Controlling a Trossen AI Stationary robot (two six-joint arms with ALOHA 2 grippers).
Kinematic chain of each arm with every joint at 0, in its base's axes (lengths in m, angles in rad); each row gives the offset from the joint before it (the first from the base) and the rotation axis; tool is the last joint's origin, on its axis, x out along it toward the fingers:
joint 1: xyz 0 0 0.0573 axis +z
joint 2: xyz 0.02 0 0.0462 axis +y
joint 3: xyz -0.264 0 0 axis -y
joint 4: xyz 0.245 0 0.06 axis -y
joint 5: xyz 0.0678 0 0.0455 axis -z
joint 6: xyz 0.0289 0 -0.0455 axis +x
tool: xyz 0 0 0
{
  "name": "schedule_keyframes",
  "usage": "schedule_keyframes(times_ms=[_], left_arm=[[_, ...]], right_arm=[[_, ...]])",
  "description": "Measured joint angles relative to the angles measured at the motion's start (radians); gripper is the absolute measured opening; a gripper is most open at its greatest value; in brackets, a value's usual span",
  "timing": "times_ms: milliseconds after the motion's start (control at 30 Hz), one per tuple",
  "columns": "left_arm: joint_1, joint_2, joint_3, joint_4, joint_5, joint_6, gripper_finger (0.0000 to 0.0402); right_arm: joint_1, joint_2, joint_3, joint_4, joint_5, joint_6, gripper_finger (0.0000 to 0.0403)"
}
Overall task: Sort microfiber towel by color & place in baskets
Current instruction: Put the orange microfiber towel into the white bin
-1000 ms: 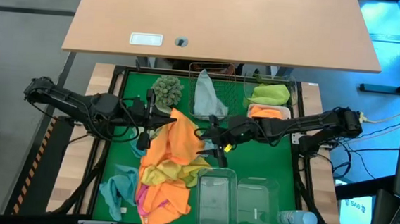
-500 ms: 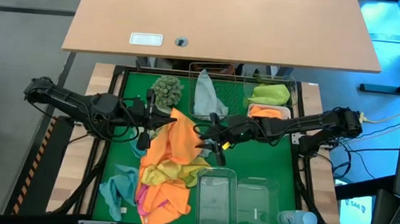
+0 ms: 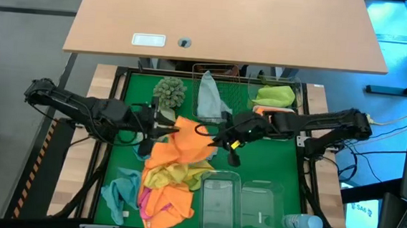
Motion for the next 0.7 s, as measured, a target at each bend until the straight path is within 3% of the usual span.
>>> schedule_keyframes(times_ms=[300,567,700], left_arm=[[0.000,0.000,0.000,-0.384,0.129,-0.197,0.0114],[0.000,0.000,0.000,-0.433,0.129,-0.241,0.0115],[0.000,0.000,0.000,-0.431,0.118,-0.234,0.0115]], right_arm=[[0.000,-0.005,0.279,-0.391,0.000,0.000,0.0002],[-0.001,-0.026,0.503,-0.640,0.004,0.000,0.0002],[-0.001,-0.035,0.596,-0.742,0.076,0.000,0.0002]])
